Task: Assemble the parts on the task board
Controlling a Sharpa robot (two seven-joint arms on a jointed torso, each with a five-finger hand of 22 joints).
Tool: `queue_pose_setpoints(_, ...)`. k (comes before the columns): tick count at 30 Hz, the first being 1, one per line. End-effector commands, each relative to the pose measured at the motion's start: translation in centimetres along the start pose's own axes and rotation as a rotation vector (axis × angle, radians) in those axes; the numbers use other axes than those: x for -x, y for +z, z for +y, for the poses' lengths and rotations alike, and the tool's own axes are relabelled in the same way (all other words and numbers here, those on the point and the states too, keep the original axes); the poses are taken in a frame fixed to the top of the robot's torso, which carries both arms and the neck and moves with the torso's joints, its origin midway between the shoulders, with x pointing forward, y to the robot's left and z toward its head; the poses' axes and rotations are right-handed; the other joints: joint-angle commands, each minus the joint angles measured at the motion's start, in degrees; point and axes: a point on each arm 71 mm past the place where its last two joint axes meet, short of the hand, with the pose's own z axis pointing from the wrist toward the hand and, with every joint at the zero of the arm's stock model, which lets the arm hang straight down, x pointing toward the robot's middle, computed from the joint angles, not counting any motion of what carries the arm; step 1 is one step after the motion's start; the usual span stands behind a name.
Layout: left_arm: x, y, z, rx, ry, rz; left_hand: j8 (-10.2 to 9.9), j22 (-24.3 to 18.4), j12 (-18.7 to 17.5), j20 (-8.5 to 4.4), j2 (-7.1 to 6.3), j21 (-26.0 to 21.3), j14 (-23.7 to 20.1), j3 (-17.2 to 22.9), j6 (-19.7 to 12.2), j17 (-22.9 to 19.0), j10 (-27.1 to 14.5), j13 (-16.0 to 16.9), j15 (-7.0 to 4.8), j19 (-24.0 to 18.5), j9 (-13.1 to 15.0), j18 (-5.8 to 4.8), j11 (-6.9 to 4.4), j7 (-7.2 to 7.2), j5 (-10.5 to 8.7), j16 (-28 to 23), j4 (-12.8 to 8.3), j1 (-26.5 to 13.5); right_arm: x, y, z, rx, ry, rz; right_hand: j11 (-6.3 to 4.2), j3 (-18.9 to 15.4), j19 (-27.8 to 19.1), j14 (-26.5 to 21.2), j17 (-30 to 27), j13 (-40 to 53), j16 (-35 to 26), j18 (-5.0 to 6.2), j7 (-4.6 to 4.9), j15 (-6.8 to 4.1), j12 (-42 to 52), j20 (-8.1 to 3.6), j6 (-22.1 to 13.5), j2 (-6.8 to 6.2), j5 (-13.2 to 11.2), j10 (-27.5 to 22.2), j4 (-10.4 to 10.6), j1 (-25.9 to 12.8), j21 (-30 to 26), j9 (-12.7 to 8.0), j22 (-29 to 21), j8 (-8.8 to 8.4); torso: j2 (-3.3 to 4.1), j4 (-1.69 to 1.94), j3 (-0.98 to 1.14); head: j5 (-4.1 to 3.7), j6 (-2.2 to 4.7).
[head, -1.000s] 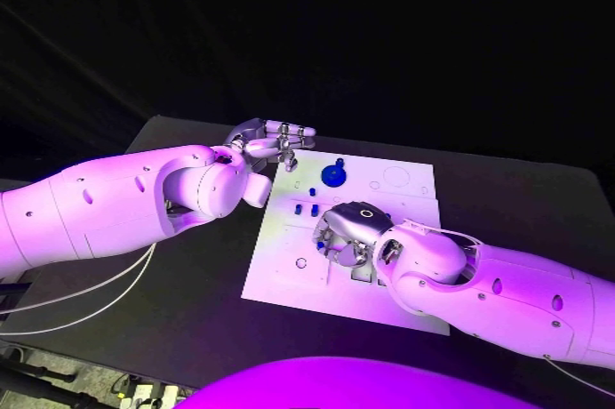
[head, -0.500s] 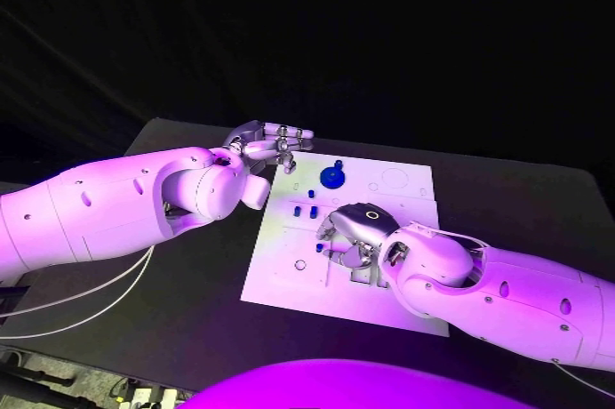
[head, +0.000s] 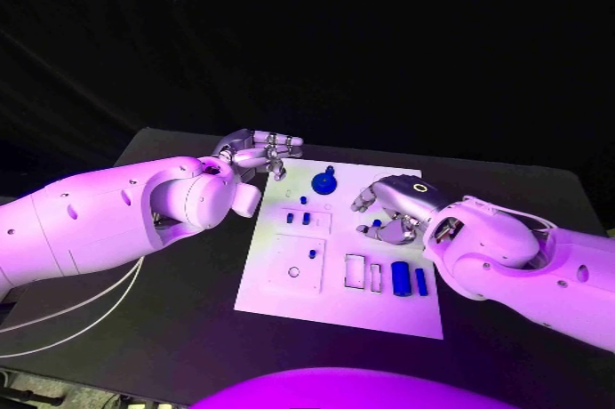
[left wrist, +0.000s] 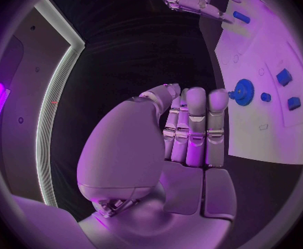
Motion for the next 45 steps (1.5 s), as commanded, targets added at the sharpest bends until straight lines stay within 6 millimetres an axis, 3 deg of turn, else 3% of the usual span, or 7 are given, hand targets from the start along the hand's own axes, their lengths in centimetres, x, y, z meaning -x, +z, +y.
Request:
queue_pose_setpoints(1,-0.2,0.0,-0.1,-0.001,-0.007,0.019,-0.2,0.0,0.3,0.12,0.56,-0.2,-0.4,-0.1,-0.1,-0.1,-0.3,0.0,0.09,0.0,-0.1,0.78,-0.04,0.1,0.21,-0.3,-0.2,0.1,0.1,-0.2,-1.4,-0.016,0.008,0.054,0.15,-3.9,-0.7,0.8,-0.6,-0.1,-0.4,0.94,0.04,0.05,0.4,0.1,-1.2,0.82,-0.9,-1.7,0.1,0.1,-1.6,-0.5,5.8,-0.03,-0.12,-0.16,-0.04,-0.58,0.5)
queue_pose_setpoints(3,-0.2,0.0,-0.1,-0.002,-0.007,0.02,-0.2,0.0,0.3,0.12,0.57,-0.2,-0.4,-0.1,-0.1,-0.1,-0.3,0.0,0.09,0.0,-0.1,0.78,-0.04,0.09,0.21,-0.3,-0.2,0.2,0.3,-0.2,-2.0,-0.021,0.002,0.059,0.18,-6.6,-0.8,0.8,-0.7,-0.1,-0.5,1.04,0.17,0.28,1.0,0.16,-1.4,1.72,-1.0,-2.5,0.3,1.0,-2.3,-0.7,5.5,-0.01,-0.11,-0.23,0.02,-0.5,0.67)
queue_pose_setpoints(6,-0.2,0.0,-0.1,-0.003,-0.007,0.021,-0.2,0.0,0.3,0.12,0.57,-0.2,-0.4,-0.1,-0.1,-0.1,-0.3,0.0,0.09,0.0,-0.1,0.78,-0.04,0.09,0.21,-0.3,-0.2,0.2,0.1,-0.2,-2.5,-0.023,-0.013,0.074,0.22,-7.6,-0.5,0.9,-0.5,-0.1,-0.3,0.97,-0.09,0.14,1.5,0.16,-1.2,2.19,-1.0,-2.7,0.2,1.8,-2.1,-0.7,5.6,0.06,-0.09,-0.26,0.14,-0.48,0.64)
queue_pose_setpoints(11,-0.2,0.0,-0.1,-0.002,-0.007,0.022,-0.2,0.0,0.3,0.12,0.57,-0.2,-0.4,-0.1,-0.1,-0.1,-0.3,0.0,0.09,0.0,-0.1,0.78,-0.04,0.09,0.21,-0.3,-0.2,0.2,-0.4,-0.1,-2.7,-0.025,-0.034,0.1,0.11,-8.2,-0.2,1.0,-0.3,0.0,-0.1,0.89,-0.46,0.06,2.2,0.09,-1.1,2.72,-0.8,-2.4,0.0,2.7,-1.7,-0.8,5.8,0.06,-0.14,-0.09,-0.03,-0.59,0.68)
queue_pose_setpoints(21,-0.1,0.0,0.0,-0.002,-0.007,0.02,-0.2,0.0,0.3,0.12,0.57,-0.2,-0.4,-0.1,-0.1,-0.1,-0.3,0.0,0.09,0.0,-0.1,0.78,-0.04,0.09,0.21,-0.3,-0.2,0.2,-1.3,0.2,-2.7,-0.021,-0.05,0.152,-0.51,-8.6,1.2,1.4,0.9,0.3,0.8,0.36,-0.86,-0.43,4.2,-0.26,-0.4,3.94,-0.8,-0.1,0.1,3.2,0.9,-1.0,6.9,0.15,-0.06,-0.19,-0.06,-0.5,0.52)
queue_pose_setpoints(31,0.0,0.0,0.0,0.0,-0.006,0.018,-0.2,0.0,0.4,0.14,0.64,-0.3,-0.5,-0.2,-0.1,-0.1,-0.3,0.1,0.1,0.0,-0.1,0.78,-0.04,0.09,0.2,-0.3,-0.2,0.2,-1.8,0.3,-2.9,-0.035,-0.056,0.171,-1.03,-4.7,3.5,2.0,3.0,0.3,2.4,-0.62,-0.08,-0.94,5.2,-0.84,3.0,6.52,-3.2,4.7,0.0,5.5,5.8,-0.7,9.0,0.89,-0.09,-0.12,-0.06,-0.54,0.34)
queue_pose_setpoints(45,0.0,0.0,0.0,0.004,-0.006,0.017,-0.2,0.0,0.4,0.14,0.64,-0.3,-0.5,-0.2,-0.1,-0.1,-0.3,0.1,0.1,0.0,-0.1,0.78,-0.04,0.09,0.2,-0.3,-0.2,0.2,-1.9,0.4,-3.3,-0.048,-0.071,0.17,-1.25,-1.6,3.8,1.9,3.3,0.1,2.7,-0.77,-0.25,-1.06,4.2,-0.96,4.3,6.09,-3.9,6.2,-0.1,5.9,6.6,-0.8,9.6,0.7,-0.1,-0.21,-0.03,-0.54,0.29)
